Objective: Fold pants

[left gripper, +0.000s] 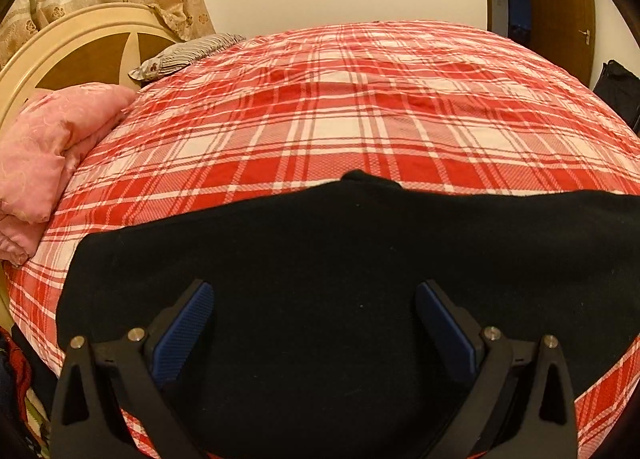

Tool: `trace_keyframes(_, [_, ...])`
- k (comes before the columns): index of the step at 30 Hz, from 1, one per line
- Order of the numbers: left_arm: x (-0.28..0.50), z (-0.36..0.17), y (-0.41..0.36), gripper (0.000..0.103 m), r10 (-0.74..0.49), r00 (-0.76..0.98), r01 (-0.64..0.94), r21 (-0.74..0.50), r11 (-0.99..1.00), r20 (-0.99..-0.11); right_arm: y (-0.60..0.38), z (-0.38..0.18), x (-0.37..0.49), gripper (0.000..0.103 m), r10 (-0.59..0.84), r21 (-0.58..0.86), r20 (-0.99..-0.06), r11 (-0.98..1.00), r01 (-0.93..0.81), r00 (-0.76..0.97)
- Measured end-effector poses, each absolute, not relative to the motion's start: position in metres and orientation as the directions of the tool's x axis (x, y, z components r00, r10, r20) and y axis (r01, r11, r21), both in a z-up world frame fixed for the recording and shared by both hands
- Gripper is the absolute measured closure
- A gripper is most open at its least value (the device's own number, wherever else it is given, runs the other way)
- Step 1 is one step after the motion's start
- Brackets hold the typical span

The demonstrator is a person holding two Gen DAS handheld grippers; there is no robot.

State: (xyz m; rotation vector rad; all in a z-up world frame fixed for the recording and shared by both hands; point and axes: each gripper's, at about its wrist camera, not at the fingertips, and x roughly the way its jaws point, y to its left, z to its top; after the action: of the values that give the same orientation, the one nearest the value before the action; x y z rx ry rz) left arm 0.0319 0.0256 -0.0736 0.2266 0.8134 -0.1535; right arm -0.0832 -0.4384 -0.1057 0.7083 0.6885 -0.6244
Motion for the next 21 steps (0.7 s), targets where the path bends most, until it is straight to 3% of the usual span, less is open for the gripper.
trace_keyframes(2, [0.031, -0.075, 0.027, 0.000, -0.057, 0.674, 0.222, 0.129, 0.966, -0.736, -0.434, -0.099, -0.080, 0.088, -0.278, 0.348, -0.741, 0.620, 0.703, 0.612])
trace_keyframes(6, [0.031, -0.075, 0.030, 0.000, -0.069, 0.670, 0.225, 0.114, 0.968, -0.739, -0.394, -0.053, -0.073, 0.088, -0.323, 0.274, -0.672, 0.728, 0.628, 0.666])
trace_keyframes(13, [0.029, -0.072, 0.037, 0.000, -0.076, 0.674, 0.217, 0.099, 0.971, -0.735, -0.281, 0.003, -0.019, 0.088, -0.171, 0.170, -0.617, 0.924, 0.343, 0.768])
trace_keyframes(21, [0.027, -0.070, 0.049, 0.000, -0.093, 0.677, 0.205, 0.066, 0.977, -0.730, -0.131, -0.037, 0.025, 0.088, -0.029, -0.033, -0.650, 0.999, 0.009, 0.759])
